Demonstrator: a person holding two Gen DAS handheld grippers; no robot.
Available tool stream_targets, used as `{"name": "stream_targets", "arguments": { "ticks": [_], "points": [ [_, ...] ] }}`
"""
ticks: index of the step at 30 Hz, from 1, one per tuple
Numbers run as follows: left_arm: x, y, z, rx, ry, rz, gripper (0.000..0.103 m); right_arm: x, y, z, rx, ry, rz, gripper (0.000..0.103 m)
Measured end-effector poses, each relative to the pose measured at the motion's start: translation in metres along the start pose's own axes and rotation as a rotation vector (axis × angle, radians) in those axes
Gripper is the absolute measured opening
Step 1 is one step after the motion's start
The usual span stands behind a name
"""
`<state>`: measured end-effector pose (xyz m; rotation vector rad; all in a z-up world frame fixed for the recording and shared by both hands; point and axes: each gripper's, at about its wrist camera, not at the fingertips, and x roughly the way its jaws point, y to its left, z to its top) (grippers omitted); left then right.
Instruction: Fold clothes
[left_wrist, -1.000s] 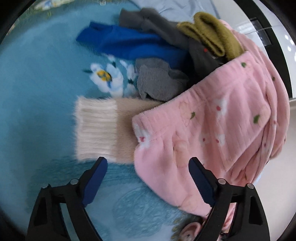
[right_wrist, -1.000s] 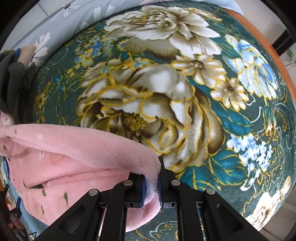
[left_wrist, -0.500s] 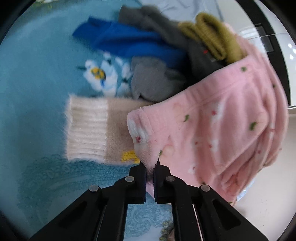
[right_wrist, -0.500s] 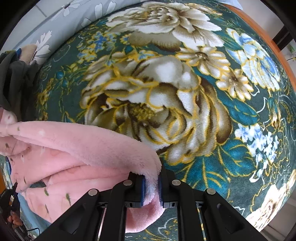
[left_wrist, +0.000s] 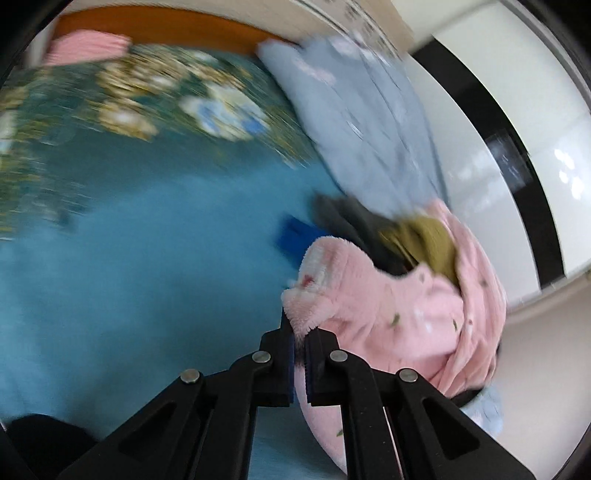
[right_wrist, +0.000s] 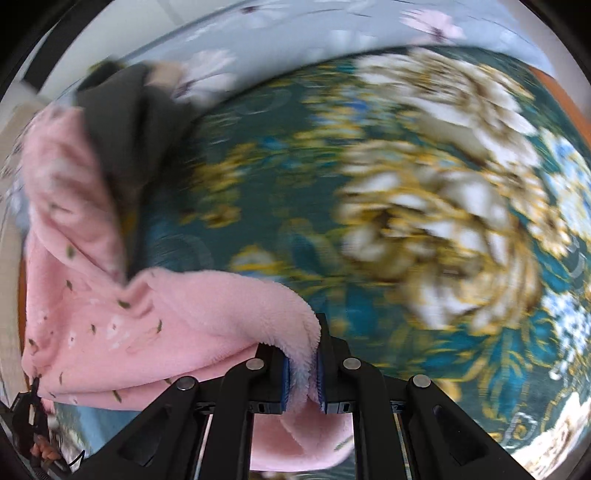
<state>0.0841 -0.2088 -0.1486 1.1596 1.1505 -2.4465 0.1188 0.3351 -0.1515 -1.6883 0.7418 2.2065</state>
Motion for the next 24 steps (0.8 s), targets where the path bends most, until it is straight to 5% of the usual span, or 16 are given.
{"name": "stream_targets", "arguments": {
  "ticks": [8, 16, 24],
  "points": [
    [-0.037, 0.073, 0.012, -0.138, -0.055, 0.132, 0.003, 0.030, 0.084, -0.009, -0.183, 0.026, 0.058, 0.012],
    [-0.013, 0.084, 0.012, -0.107, -0.010, 0.176, 0.003, 0.022, 0.111, 0.011, -0.280, -0.003, -0.039, 0.012],
    [0.004, 0.093, 0.009, -0.121, 0.056, 0.211, 0.004, 0.068, 0.144, 0.042, -0.315, 0.035, -0.125, 0.015]
  ]
}}
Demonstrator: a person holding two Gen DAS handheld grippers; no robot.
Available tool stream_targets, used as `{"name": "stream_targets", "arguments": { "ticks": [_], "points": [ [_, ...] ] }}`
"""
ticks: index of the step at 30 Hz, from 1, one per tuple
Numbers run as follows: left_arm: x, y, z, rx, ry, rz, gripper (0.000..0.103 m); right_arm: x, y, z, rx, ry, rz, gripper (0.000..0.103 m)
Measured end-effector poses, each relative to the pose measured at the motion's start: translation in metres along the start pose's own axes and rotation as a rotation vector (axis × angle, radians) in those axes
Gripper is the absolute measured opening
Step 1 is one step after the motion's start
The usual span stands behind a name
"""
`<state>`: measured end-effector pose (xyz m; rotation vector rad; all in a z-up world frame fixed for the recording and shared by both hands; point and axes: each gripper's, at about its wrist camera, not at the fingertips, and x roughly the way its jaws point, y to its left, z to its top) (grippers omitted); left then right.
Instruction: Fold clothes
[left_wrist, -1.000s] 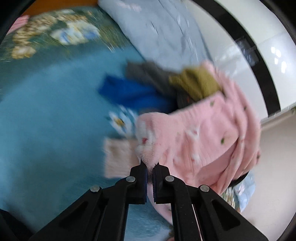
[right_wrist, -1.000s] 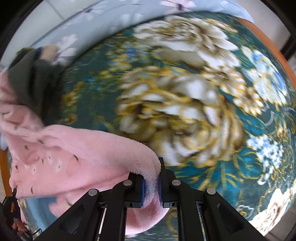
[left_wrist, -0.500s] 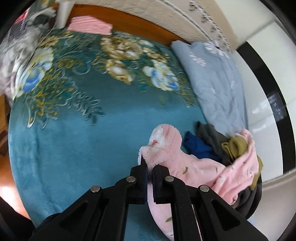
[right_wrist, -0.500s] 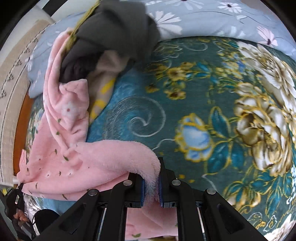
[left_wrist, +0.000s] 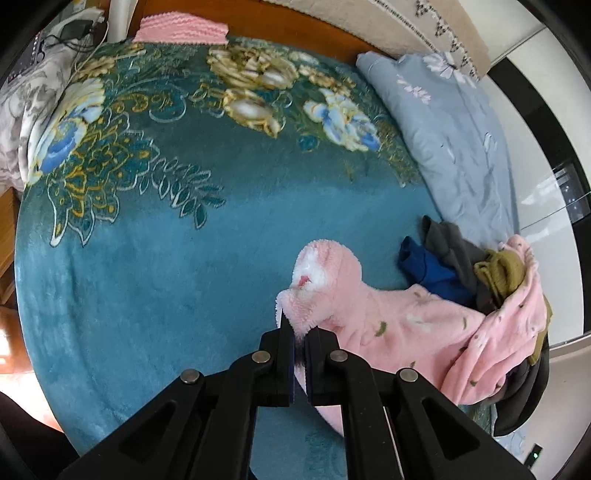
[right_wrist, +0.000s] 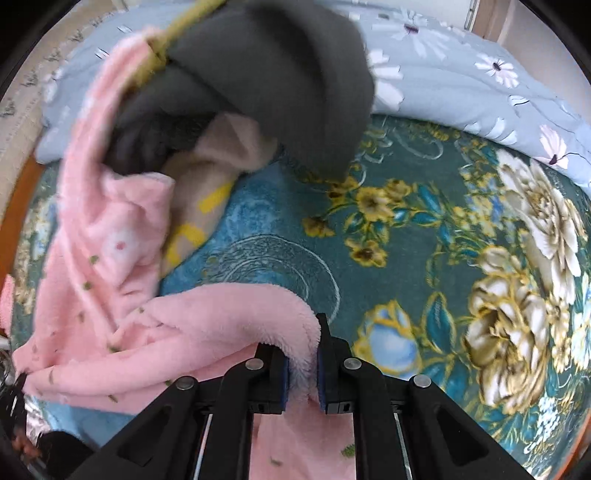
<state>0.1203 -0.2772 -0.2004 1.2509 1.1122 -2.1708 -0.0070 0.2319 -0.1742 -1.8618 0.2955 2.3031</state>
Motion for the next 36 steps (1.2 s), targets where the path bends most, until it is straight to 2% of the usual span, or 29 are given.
{"name": "stream_targets", "arguments": {
  "ticks": [4, 5, 6, 8, 12, 19, 22, 25, 27, 30, 33, 36],
  "points": [
    [0.008, 0.006, 0.000, -0.021, 0.034, -0.026, 0.004, 0.019, 0.000, 0.002, 0.036, 0.034, 0.003, 0.019],
    [0.009, 0.005, 0.000, -0.018, 0.040, -0.027, 0.004, 0.018, -0.003, 0.000, 0.044, 0.030, 0.014, 0.026],
    [0.011, 0.003, 0.000, -0.012, 0.048, -0.027, 0.004, 0.014, -0.008, -0.002, 0.056, 0.024, 0.033, 0.039],
    [0.014, 0.000, -0.001, 0.001, 0.061, -0.023, 0.004, 0.003, -0.021, -0.008, 0.091, 0.008, 0.075, 0.054],
    [0.015, -0.001, -0.002, 0.005, 0.068, -0.033, 0.004, -0.031, -0.056, -0.031, 0.188, -0.025, 0.135, 0.062],
    [0.011, 0.001, -0.002, 0.005, 0.068, -0.056, 0.004, -0.053, -0.085, -0.092, 0.220, -0.034, 0.134, 0.064],
    [0.008, 0.000, -0.003, 0.020, 0.061, -0.064, 0.004, -0.063, -0.107, -0.098, 0.323, -0.076, 0.205, 0.064],
    [0.005, 0.001, -0.003, 0.018, 0.053, -0.075, 0.004, -0.078, -0.107, -0.101, 0.310, -0.106, 0.217, 0.065],
    [0.004, 0.001, -0.004, 0.016, 0.049, -0.079, 0.004, -0.078, -0.096, -0.109, 0.267, -0.086, 0.229, 0.065],
    [0.003, -0.001, -0.004, 0.035, 0.049, -0.080, 0.004, -0.056, -0.074, -0.133, 0.240, 0.008, 0.303, 0.066],
    [0.001, -0.001, -0.004, 0.047, 0.048, -0.084, 0.004, -0.036, -0.062, -0.154, 0.271, 0.062, 0.347, 0.066],
    [-0.001, 0.002, -0.004, 0.044, 0.047, -0.096, 0.004, -0.024, -0.065, -0.166, 0.326, 0.100, 0.351, 0.066]
  ]
}}
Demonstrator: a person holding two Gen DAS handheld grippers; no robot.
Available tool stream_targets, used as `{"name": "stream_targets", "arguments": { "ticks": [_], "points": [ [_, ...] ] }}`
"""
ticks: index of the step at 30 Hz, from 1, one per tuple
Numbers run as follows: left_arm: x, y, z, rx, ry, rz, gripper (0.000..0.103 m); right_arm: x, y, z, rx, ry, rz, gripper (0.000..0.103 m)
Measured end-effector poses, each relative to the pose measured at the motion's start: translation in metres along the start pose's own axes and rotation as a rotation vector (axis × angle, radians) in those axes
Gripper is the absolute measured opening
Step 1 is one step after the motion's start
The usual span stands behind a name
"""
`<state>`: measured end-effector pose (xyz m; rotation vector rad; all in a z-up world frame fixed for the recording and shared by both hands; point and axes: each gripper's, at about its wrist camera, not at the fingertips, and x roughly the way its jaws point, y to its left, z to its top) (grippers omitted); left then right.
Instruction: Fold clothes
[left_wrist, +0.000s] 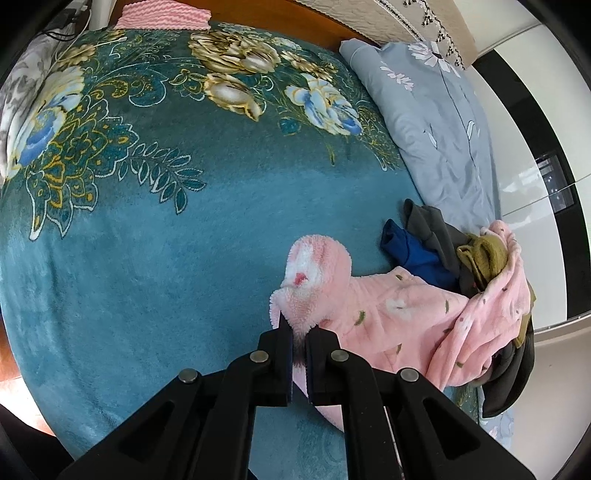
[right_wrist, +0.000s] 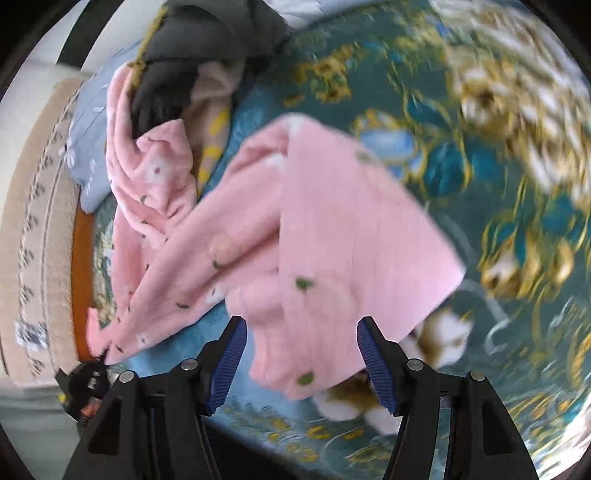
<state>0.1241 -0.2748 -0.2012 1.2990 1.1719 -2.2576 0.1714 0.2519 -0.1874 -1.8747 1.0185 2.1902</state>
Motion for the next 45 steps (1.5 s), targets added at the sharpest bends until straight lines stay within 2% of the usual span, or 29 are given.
{"name": "stream_targets", "arguments": {
  "ticks": [7, 12, 16, 18, 19, 21, 23, 25, 29, 38, 45],
  "points": [
    [-0.002, 0.001, -0.001, -0.001, -0.001, -0.017, 0.004, 0.024, -0.021, -0.022, 0.132, 0.066, 0.010, 0.066],
    [-0.004, 0.001, -0.001, 0.002, 0.000, -0.020, 0.004, 0.046, -0.009, -0.030, 0.142, 0.105, 0.051, 0.066],
    [-0.005, 0.001, -0.002, 0.005, -0.003, -0.024, 0.004, 0.066, 0.000, -0.033, 0.137, 0.140, -0.023, 0.064],
    [-0.006, 0.001, -0.002, 0.005, -0.005, -0.027, 0.004, 0.071, 0.000, -0.033, 0.157, 0.150, -0.051, 0.054],
    [-0.006, 0.001, -0.002, 0.006, -0.005, -0.028, 0.004, 0.069, -0.002, -0.030, 0.165, 0.142, -0.064, 0.050],
    [-0.006, 0.001, -0.002, 0.005, -0.004, -0.028, 0.004, 0.065, -0.004, -0.025, 0.181, 0.127, -0.090, 0.035],
    [-0.006, 0.001, -0.002, 0.005, -0.003, -0.029, 0.004, 0.061, -0.006, -0.020, 0.197, 0.112, -0.116, 0.024],
    [-0.006, 0.002, -0.002, 0.005, -0.003, -0.031, 0.004, 0.054, -0.009, -0.014, 0.210, 0.091, -0.148, 0.016],
    [-0.006, 0.004, -0.002, -0.002, -0.001, -0.035, 0.004, 0.013, -0.023, 0.007, 0.186, -0.026, -0.270, 0.015],
    [-0.012, 0.001, -0.003, 0.010, -0.029, -0.025, 0.004, -0.119, -0.072, 0.063, 0.124, -0.342, -0.577, 0.009],
    [-0.015, 0.001, -0.003, 0.014, -0.043, 0.006, 0.005, -0.109, -0.085, 0.119, 0.110, -0.326, -0.665, 0.008]
  ]
}}
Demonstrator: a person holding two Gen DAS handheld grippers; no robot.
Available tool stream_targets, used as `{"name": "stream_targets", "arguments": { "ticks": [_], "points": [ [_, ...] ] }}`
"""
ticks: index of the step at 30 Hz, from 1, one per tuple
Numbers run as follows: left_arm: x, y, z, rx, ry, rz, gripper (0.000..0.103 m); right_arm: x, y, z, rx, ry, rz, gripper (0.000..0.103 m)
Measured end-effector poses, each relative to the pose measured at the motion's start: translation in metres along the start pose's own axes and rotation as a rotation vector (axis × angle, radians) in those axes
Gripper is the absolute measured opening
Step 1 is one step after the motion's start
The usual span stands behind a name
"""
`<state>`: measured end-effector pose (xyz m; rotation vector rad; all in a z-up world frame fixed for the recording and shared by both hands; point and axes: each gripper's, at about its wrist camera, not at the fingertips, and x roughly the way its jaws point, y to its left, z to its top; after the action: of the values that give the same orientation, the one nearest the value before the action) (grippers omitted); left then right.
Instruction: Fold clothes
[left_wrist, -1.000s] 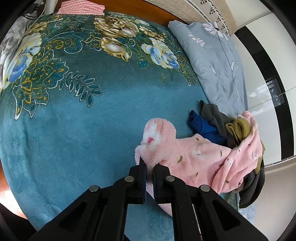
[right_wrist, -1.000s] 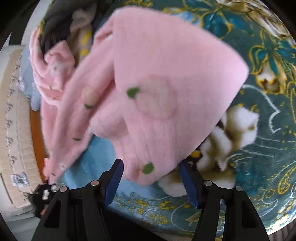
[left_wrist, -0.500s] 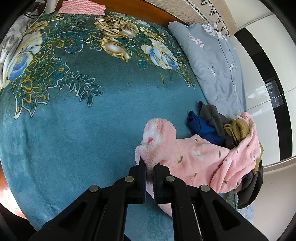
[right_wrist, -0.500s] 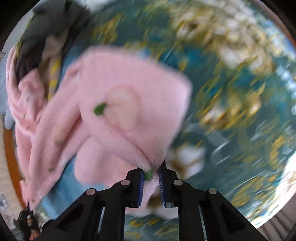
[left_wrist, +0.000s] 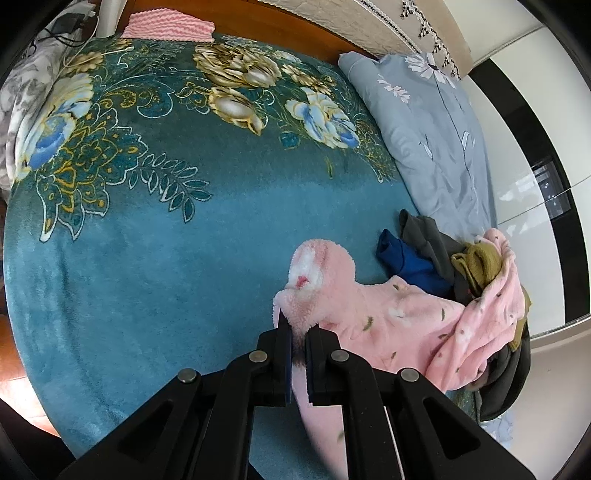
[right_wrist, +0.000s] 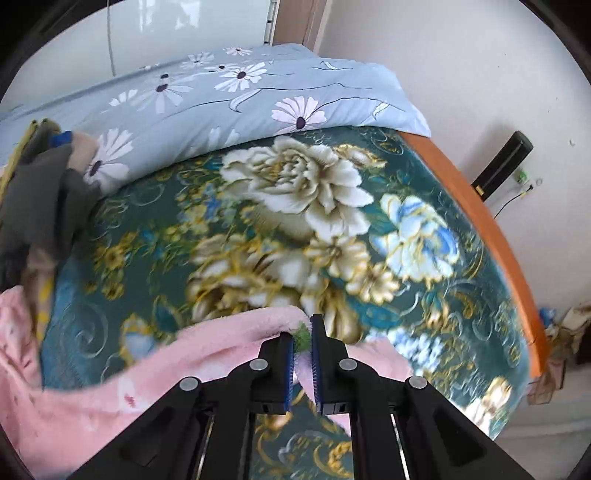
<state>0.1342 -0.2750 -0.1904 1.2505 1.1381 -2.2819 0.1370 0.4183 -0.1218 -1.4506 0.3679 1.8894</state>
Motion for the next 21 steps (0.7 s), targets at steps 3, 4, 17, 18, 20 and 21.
{"name": "stream_targets", "arguments": {
  "ticks": [3, 4, 17, 18, 20, 21],
  "points": [
    [0.000, -0.001, -0.001, 0.006, -0.001, 0.019, 0.005, 0.015, 0.006, 0.020, -0.016, 0.007, -0.035, 0.008],
    [0.000, -0.002, -0.001, 0.007, -0.002, 0.025, 0.005, 0.020, 0.008, 0.027, -0.021, 0.010, -0.047, 0.008],
    [0.020, -0.009, -0.003, 0.005, 0.032, 0.127, 0.005, 0.086, 0.043, 0.077, 0.022, 0.088, 0.086, 0.019],
    [0.021, -0.008, -0.003, 0.000, 0.037, 0.129, 0.005, 0.087, 0.036, 0.077, 0.058, 0.095, 0.147, 0.028],
    [0.024, -0.007, -0.003, -0.008, 0.047, 0.132, 0.005, 0.085, 0.017, 0.076, 0.143, 0.090, 0.270, 0.038],
    [0.025, -0.007, -0.002, -0.010, 0.051, 0.131, 0.005, 0.082, 0.006, 0.075, 0.187, 0.079, 0.328, 0.045]
  ]
}}
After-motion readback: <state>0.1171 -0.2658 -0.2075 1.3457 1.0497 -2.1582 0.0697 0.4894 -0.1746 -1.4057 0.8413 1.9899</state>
